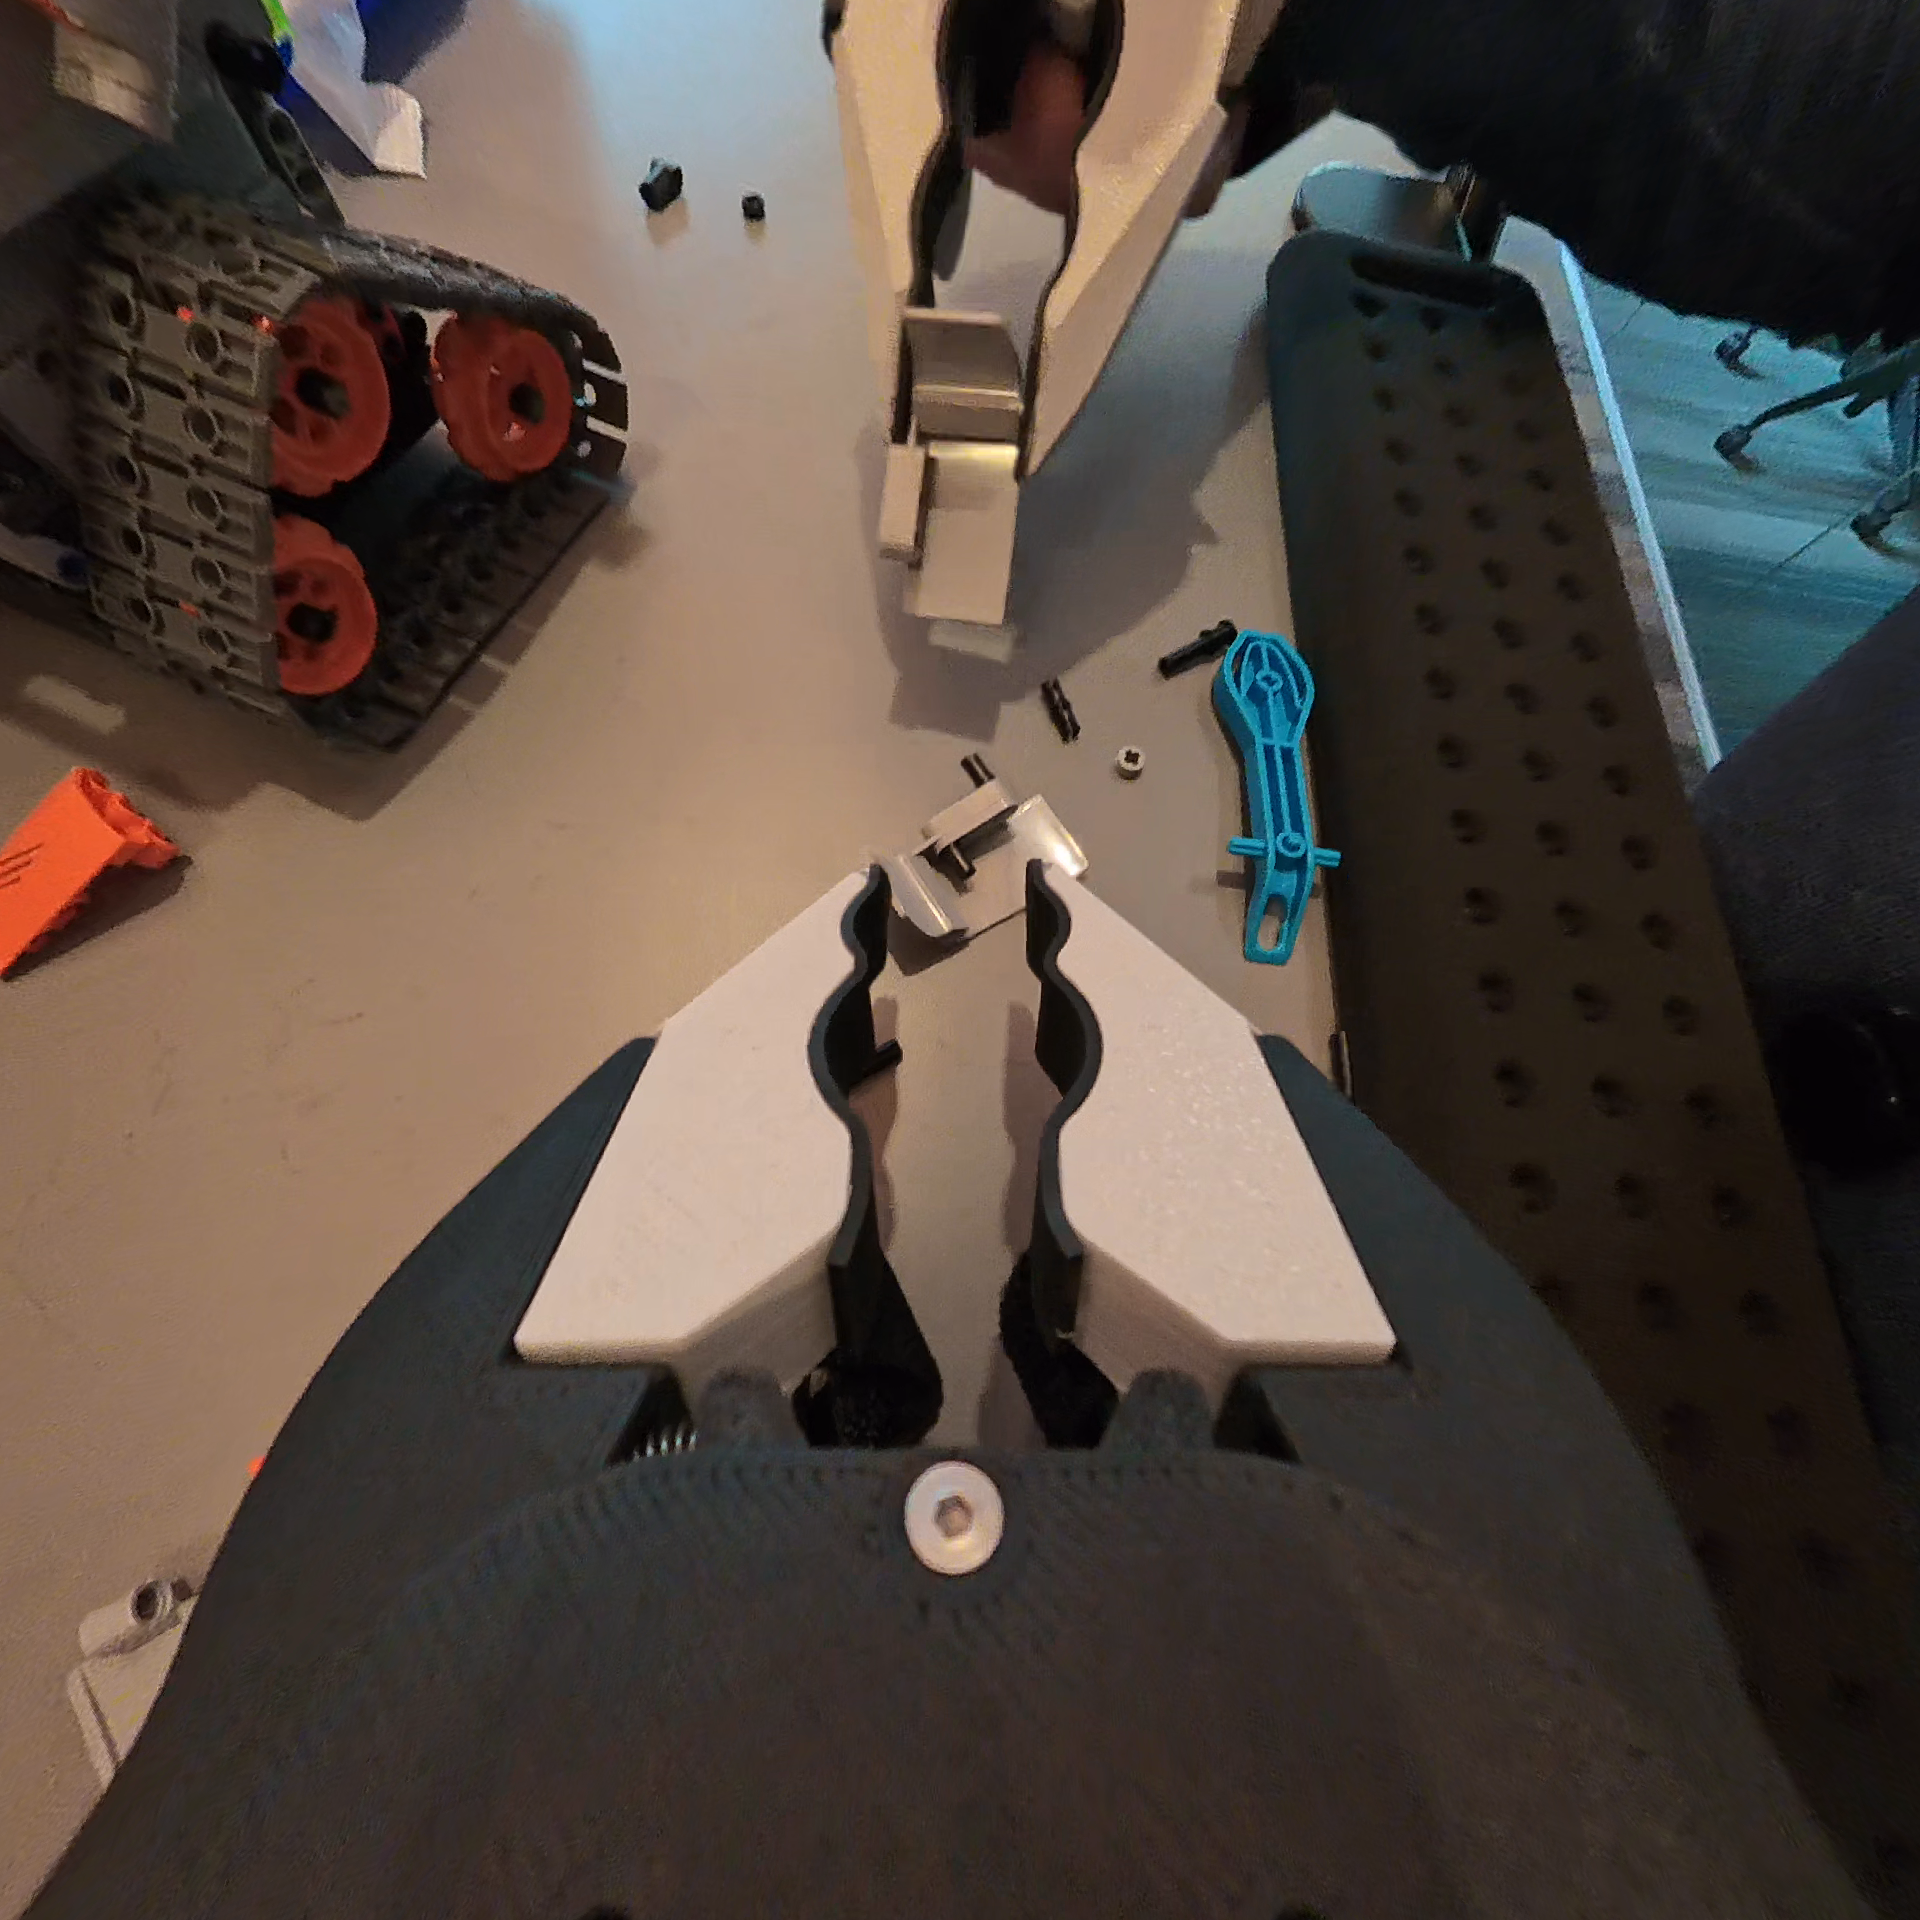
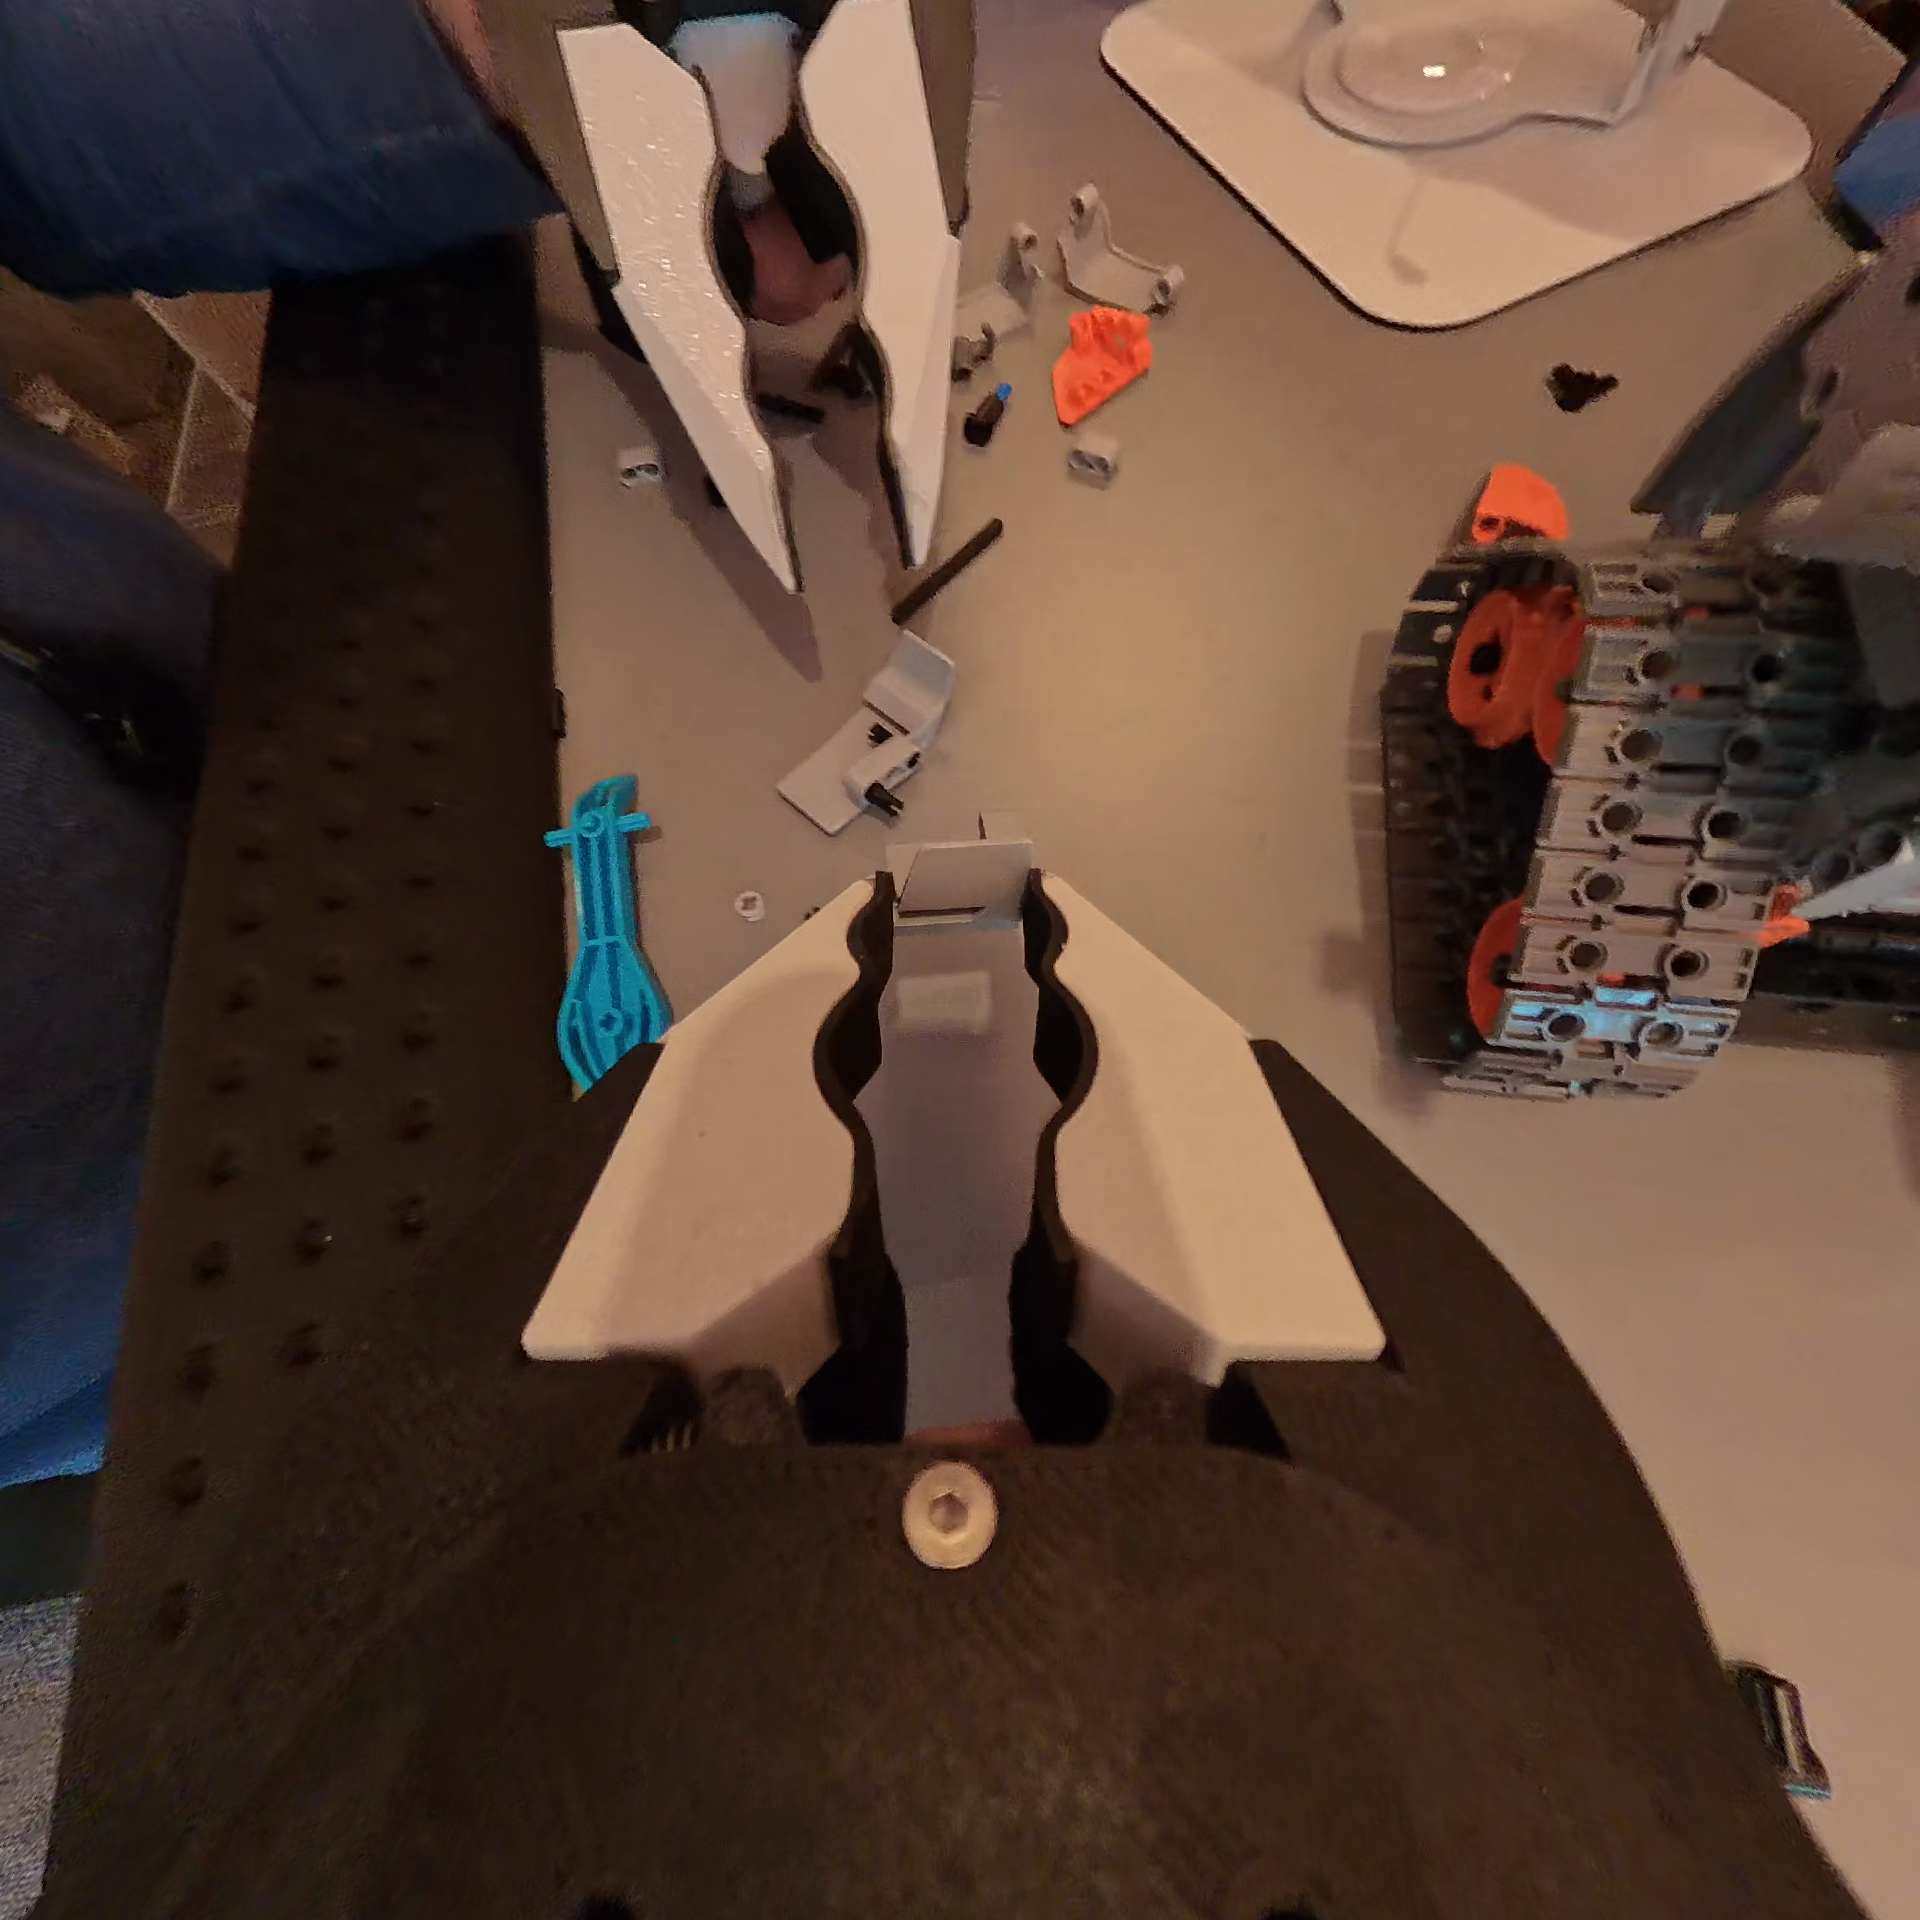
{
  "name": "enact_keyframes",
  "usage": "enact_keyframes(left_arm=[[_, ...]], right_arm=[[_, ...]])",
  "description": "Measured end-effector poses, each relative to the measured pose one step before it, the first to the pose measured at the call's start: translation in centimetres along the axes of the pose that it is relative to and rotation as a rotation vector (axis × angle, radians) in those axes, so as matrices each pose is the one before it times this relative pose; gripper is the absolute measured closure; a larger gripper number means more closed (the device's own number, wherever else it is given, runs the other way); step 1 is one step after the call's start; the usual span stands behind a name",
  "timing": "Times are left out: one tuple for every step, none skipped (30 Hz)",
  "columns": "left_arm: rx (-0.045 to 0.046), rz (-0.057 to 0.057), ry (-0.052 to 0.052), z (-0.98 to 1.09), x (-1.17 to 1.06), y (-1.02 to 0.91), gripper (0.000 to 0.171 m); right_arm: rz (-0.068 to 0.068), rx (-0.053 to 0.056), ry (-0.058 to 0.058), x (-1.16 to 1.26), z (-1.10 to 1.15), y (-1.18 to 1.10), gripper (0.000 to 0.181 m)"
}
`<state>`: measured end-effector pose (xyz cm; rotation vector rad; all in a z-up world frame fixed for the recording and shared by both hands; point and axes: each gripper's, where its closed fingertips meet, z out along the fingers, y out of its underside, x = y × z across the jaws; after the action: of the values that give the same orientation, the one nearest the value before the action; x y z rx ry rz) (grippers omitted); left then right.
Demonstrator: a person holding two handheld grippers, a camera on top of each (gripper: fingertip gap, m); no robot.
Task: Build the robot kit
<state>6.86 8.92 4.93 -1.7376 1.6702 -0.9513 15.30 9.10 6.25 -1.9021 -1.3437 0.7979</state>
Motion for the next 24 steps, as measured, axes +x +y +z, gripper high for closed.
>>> enact_keyframes(left_arm=[[-0.016, -0.0023, -0.0049, 0.037, -0.153, 0.308, 0.147], [-0.01501, 0.002, -0.0059, -0.008, -0.161, 0.287, 0.147], [-0.01318, 0.0042, -0.0042, -0.087, -0.114, 0.239, 0.147], [-0.00823, 0.0002, -0.008, -0.182, -0.197, 0.141, 0.147], [-0.00532, -0.0009, -0.0121, -0.297, -0.267, 0.096, 0.146], [-0.00706, 0.0017, -0.0114, -0.434, -0.261, 0.113, 0.146], [-0.00799, 0.0038, -0.0159, -0.56, -0.327, 0.128, 0.146], [-0.00686, 0.0004, -0.0208, -0.696, -0.435, 0.12, 0.145], [-0.00743, -0.0054, -0.0176, -0.776, -0.435, 0.173, 0.144], [-0.00576, -0.0063, -0.0193, -0.818, -0.458, 0.181, 0.144], [-0.00575, -0.0072, -0.0208, -0.814, -0.459, 0.2, 0.144], [-0.01167, -0.0073, -0.0169, -0.79, -0.351, 0.329, 0.143], [-0.01205, -0.0061, -0.0183, -0.737, -0.323, 0.391, 0.143], [-0.01143, -0.0088, -0.0164, -0.671, -0.28, 0.419, 0.142], [-0.01214, -0.0102, -0.0116, -0.61, -0.185, 0.486, 0.142], [-0.01513, -0.0115, -0.0118, -0.57, -0.176, 0.576, 0.141], [-0.01859, -0.0154, -0.0131, -0.477, -0.207, 0.656, 0.14], [-0.02969, -0.0127, -0.0099, -0.455, -0.126, 0.86, 0.139], [-0.02882, -0.0045, -0.0213, -0.533, -0.209, 0.908, 0.137], [-0.01524, -0.0121, -0.0257, -0.651, -0.311, 0.732, 0.136], [-0.00856, -0.0222, -0.0141, -0.709, -0.195, 0.654, 0.136], [-0.01078, -0.021, -0.0203, -0.694, -0.308, 0.655, 0.134], [-0.0067, -0.0157, -0.0406, -0.625, -0.651, 0.501, 0.133], [0.00172, -0.0166, -0.0373, -0.417, -0.7, 0.253, 0.132]], right_arm=[[0.0061, 0.0007, 0.0124, 0.47, 0.08, 0.216, 0.158], [0.0017, -0.0022, 0.0259, 0.584, 0.059, 0.257, 0.158], [0.0055, -0.0113, 0.0246, 0.513, 0.051, 0.411, 0.158], [0.0075, -0.0111, 0.0329, 0.555, 0.037, 0.414, 0.158], [0.0044, -0.0061, 0.0572, 0.84, 0.001, 0.361, 0.158], [0.0057, -0.0117, 0.0398, 0.51, 0.04, 0.481, 0.159], [0.0087, -0.0115, 0.0178, 0.13, 0.08, 0.493, 0.159], [0.0112, -0.0077, 0.0363, 0.394, 0.091, 0.425, 0.159], [0.0067, -0.0133, 0.0377, 0.376, 0.142, 0.489, 0.159], [-0.0037, -0.0155, 0.0079, -0.164, 0.152, 0.465, 0.159], [-0.0045, -0.0113, 0.0113, -0.163, 0.142, 0.314, 0.159], [0.0032, -0.0076, 0.0133, -0.162, 0.148, 0.197, 0.159], [0.0046, -0.0101, -0.0066, -0.496, 0.144, 0.171, 0.159], [-0.0031, -0.008, -0.0027, -0.46, 0.092, 0.105, 0.158], [-0.0011, -0.0016, 0.0108, -0.235, 0.038, -0.012, 0.158], [0.0092, 0.0006, -0.004, -0.374, 0.046, -0.056, 0.151], [0.0142, -0.0026, -0.0126, -0.408, 0.01, -0.018, 0.145], [0.0112, 0.0009, 0.0007, -0.135, -0.106, -0.046, 0.139], [0.0055, 0.0092, -0.0006, -0.118, -0.23, -0.152, 0.134], [0.0084, 0.0157, -0.0063, -0.147, -0.309, -0.251, 0.133], [0.0103, 0.0176, -0.0033, -0.057, -0.353, -0.285, 0.133], [0.0077, 0.017, 0.0056, 0.098, -0.385, -0.259, 0.133], [0.0056, 0.0158, 0.0056, 0.111, -0.356, -0.243, 0.134], [0.0063, 0.013, 0.0035, 0.084, -0.299, -0.222, 0.135]])
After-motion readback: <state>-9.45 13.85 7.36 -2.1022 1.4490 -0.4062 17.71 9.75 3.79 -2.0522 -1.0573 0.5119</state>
